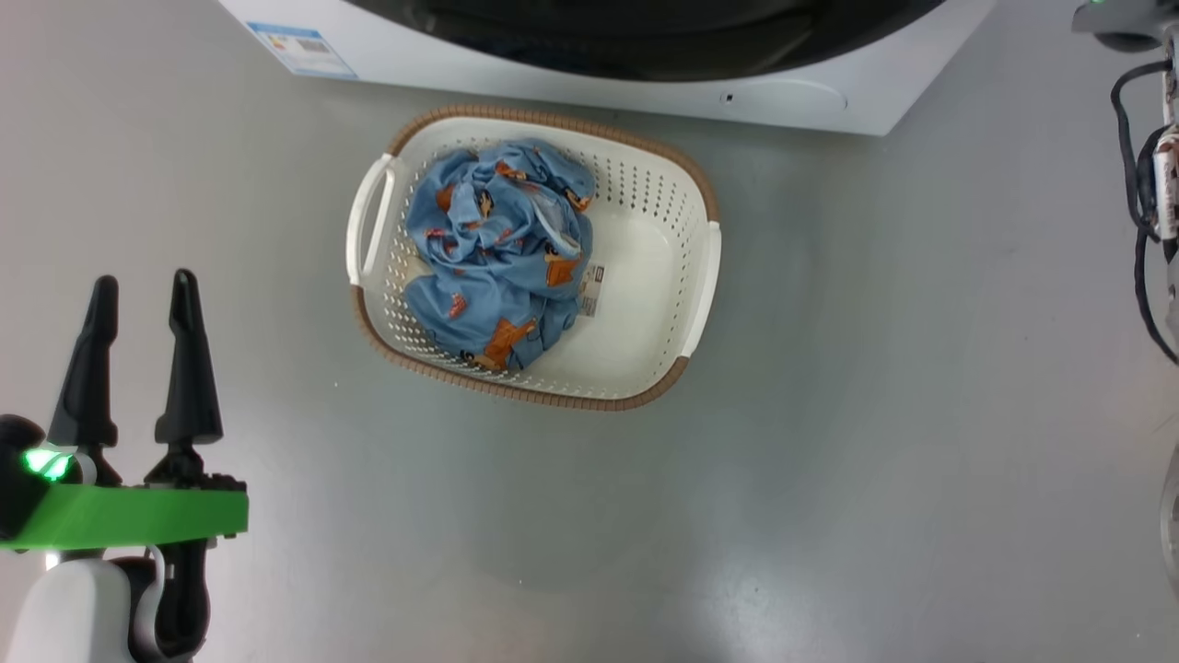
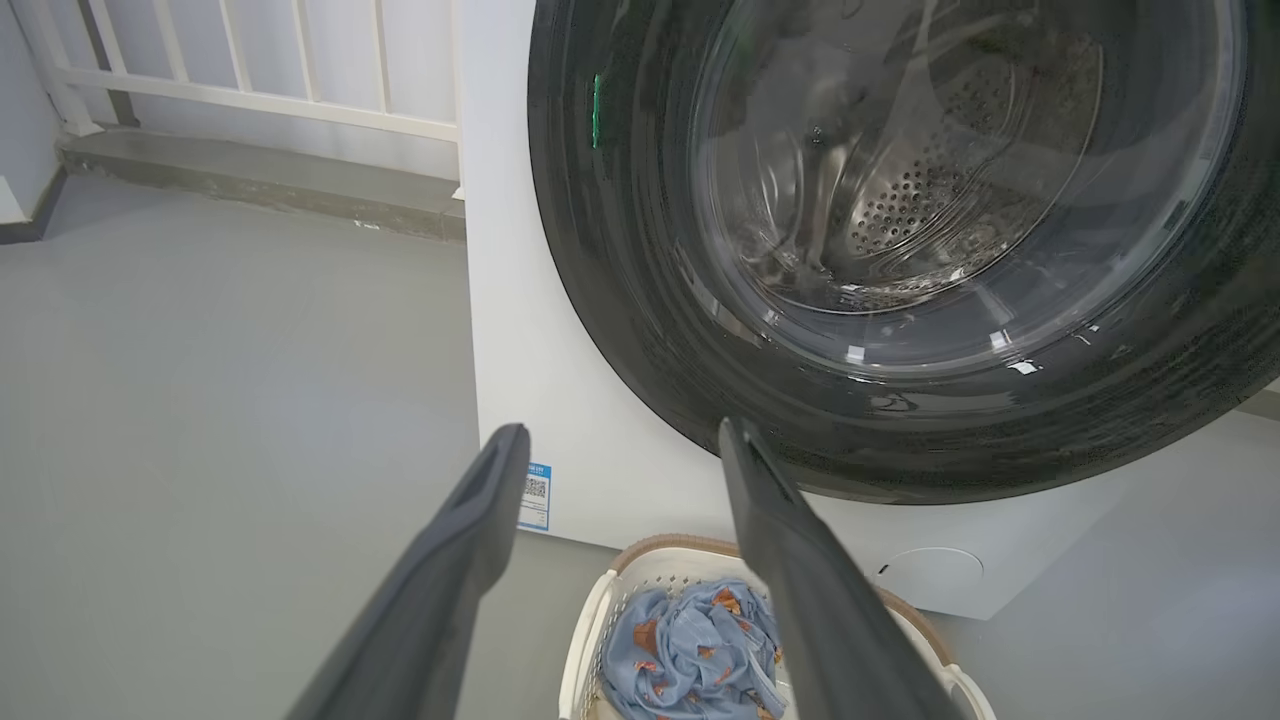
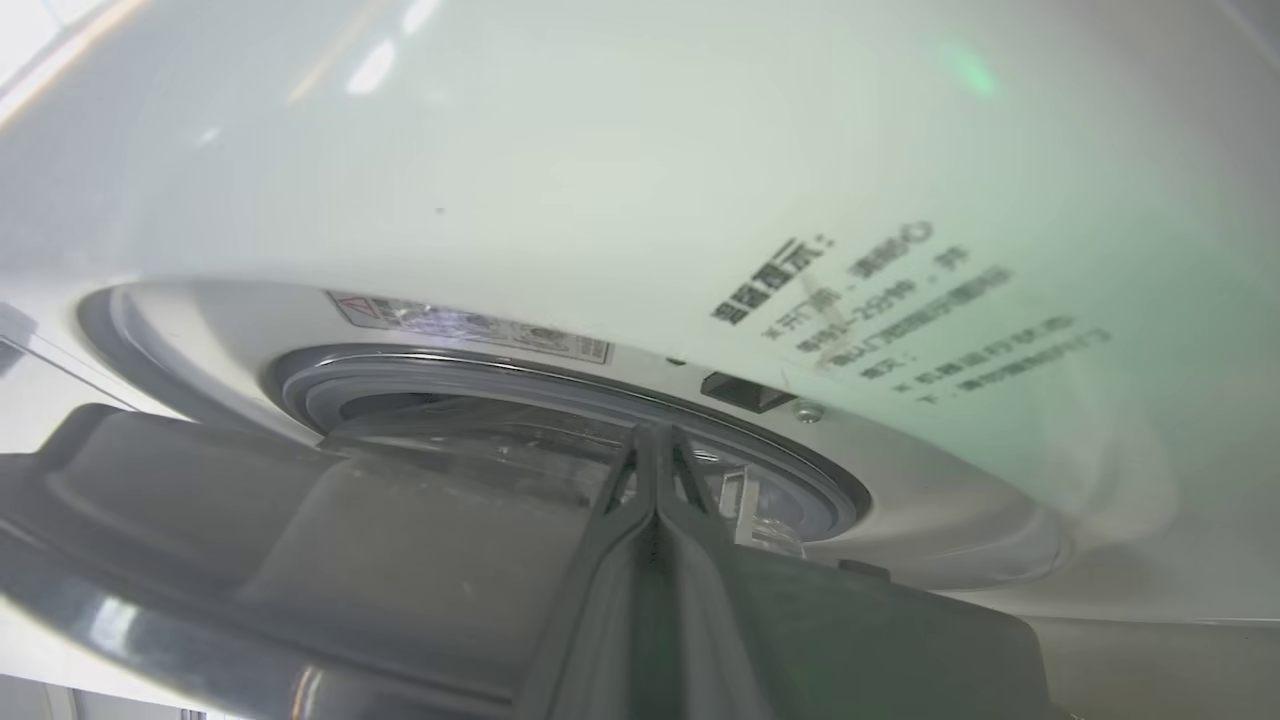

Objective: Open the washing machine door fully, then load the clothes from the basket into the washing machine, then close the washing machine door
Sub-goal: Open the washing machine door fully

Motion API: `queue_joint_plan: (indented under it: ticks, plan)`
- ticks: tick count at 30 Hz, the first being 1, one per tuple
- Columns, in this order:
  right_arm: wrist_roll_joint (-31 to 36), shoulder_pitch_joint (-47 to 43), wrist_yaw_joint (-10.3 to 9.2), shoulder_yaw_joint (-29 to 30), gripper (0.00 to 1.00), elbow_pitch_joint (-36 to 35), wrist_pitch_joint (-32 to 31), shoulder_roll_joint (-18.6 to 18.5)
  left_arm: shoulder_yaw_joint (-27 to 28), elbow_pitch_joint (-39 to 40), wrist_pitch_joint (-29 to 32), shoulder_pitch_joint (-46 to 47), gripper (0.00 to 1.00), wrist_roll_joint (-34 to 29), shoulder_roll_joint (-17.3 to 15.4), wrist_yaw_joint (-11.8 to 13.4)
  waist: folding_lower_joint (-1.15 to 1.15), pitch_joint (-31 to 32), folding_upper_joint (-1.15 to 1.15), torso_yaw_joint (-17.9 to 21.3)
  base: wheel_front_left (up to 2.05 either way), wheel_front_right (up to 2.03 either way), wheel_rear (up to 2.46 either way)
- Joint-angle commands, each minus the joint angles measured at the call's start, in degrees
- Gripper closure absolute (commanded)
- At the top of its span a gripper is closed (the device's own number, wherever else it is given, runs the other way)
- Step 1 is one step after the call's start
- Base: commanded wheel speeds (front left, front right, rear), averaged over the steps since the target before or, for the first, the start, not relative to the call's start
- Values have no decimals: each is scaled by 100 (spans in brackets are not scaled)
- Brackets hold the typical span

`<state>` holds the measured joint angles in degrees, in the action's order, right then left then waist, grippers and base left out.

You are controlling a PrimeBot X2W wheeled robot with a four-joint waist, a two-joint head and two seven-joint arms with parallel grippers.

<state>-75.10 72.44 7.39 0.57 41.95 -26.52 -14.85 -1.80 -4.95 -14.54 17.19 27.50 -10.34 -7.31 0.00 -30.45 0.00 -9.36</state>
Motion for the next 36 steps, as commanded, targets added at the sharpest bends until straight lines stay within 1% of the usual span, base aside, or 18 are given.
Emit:
queue_joint_plan:
  ticks: [1,10,18,24,36]
  plan:
    - [-95,-154,10,-130,100,-186,-154,162,240,75,-46,6,0,1,-166,-18,0,145,0,36,0,0,0]
    - [-437,-1002,10,-312,100,-417,-722,243,356,6,-46,-229,0,-77,-153,-18,0,603,0,209,0,0,0]
    - [-728,-1640,10,-427,100,-705,-1080,347,398,-51,-46,-454,0,-149,-154,-18,0,996,0,314,0,0,0]
    - [-825,-1912,10,-477,100,-883,-1125,396,391,-45,-46,-556,0,-175,-148,-18,0,1127,0,331,0,0,0]
    - [-782,-2006,10,-491,100,-908,-959,300,411,-37,-46,-624,0,-204,-130,-18,0,1217,0,363,0,0,0]
